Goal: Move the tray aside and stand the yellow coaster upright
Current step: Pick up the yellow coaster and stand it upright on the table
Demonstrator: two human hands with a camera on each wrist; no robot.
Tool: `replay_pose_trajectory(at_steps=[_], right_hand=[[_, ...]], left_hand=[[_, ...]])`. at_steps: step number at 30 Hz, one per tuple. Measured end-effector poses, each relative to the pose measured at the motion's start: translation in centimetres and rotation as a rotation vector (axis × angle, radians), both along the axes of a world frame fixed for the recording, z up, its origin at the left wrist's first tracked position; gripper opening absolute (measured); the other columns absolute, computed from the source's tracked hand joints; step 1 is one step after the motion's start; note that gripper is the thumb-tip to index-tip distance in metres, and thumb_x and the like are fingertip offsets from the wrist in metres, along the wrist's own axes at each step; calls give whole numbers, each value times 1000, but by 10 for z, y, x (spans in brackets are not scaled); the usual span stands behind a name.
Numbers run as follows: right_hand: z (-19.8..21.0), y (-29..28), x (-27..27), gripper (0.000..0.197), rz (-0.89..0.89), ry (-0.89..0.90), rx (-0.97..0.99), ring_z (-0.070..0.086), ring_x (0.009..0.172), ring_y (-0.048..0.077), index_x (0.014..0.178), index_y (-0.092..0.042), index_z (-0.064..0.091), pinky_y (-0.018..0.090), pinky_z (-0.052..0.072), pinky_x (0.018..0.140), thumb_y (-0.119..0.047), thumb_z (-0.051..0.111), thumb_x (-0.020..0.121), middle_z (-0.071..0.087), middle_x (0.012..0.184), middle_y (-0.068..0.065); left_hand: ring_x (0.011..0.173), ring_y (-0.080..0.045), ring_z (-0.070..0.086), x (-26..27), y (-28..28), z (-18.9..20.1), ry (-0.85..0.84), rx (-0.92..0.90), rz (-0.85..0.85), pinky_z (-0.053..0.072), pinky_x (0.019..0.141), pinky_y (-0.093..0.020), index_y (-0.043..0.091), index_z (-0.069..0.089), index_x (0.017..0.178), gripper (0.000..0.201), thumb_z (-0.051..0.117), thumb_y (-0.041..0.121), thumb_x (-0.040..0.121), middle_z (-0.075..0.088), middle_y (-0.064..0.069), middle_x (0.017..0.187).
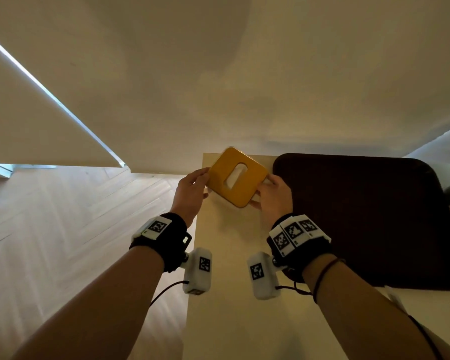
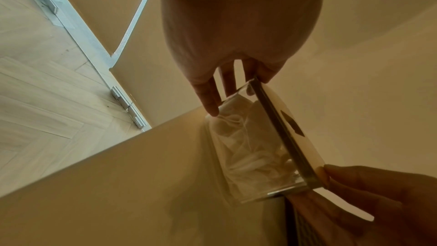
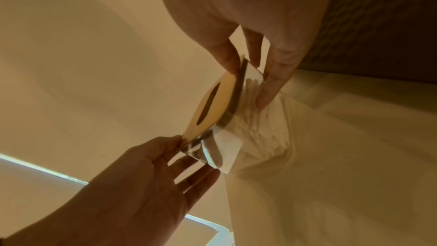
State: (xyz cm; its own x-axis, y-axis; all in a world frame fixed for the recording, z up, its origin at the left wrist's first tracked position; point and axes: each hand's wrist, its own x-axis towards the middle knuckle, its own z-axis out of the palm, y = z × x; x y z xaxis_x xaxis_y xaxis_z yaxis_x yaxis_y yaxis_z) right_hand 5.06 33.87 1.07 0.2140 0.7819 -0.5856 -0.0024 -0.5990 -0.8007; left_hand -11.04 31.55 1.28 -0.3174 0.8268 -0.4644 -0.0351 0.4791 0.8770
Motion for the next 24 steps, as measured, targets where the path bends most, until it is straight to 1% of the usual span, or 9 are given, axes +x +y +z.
replay_pose_trajectory(at_steps=[5,8,9,11,13,16,19,22,24], right_hand=[[-1,12,-5,44,22,-26,8,68,99,25,127,-24,57,42,61,72,-22,61,83,67,115,11],[-2,15,-4,45,60,-53,1,66,100,23,129,-25,56,41,61,74,-25,61,84,65,116,9],[0,16,-3,45,80,-73,3,65,101,23,129,-24,55,42,60,78,-25,60,84,65,117,8],[3,19,0,48,138,-154,22,62,107,23,131,-24,52,46,54,90,-26,57,84,64,119,6],[6,23,6,49,183,-243,74,57,114,24,136,-21,48,44,47,99,-25,54,87,59,126,6],[9,32,12,47,212,-285,150,53,116,18,138,-21,46,31,44,96,-19,52,92,53,133,6],[13,36,10,45,282,-310,185,53,119,17,138,-21,47,29,44,96,-16,50,93,52,136,6],[13,37,10,42,328,-325,182,54,118,18,134,-19,52,27,42,93,-16,51,92,55,133,7],[13,35,12,39,300,-327,173,55,111,16,130,-19,54,26,41,89,-15,52,91,56,130,5]], left_hand=[[103,-19,57,-3,9,-2,3,-16,15,51,84,-33,15,62,127,34,46,22,98,62,-7,123],[107,-21,58,-4,12,-2,25,-22,10,52,85,-34,17,61,127,33,46,24,98,62,-7,127],[111,-22,58,-5,13,-1,38,-29,4,53,87,-36,19,61,127,33,46,26,98,61,-7,129],[116,-23,57,-7,12,0,77,-41,-8,52,94,-42,21,61,127,35,48,32,97,60,-5,131],[116,-23,57,-8,8,0,115,-44,15,51,96,-45,22,58,129,39,50,38,95,59,-4,129],[105,-24,61,-2,-6,2,115,-93,109,56,84,-42,18,53,129,48,55,46,90,62,-8,117],[97,-23,65,14,-20,3,31,-170,139,58,78,-41,16,49,126,49,59,47,89,64,-8,106],[96,-22,65,28,-24,3,23,-201,112,59,78,-40,16,50,124,46,59,44,89,65,-8,107],[97,-22,64,29,-23,3,56,-186,119,58,79,-40,16,47,129,50,58,45,89,63,-8,112]])
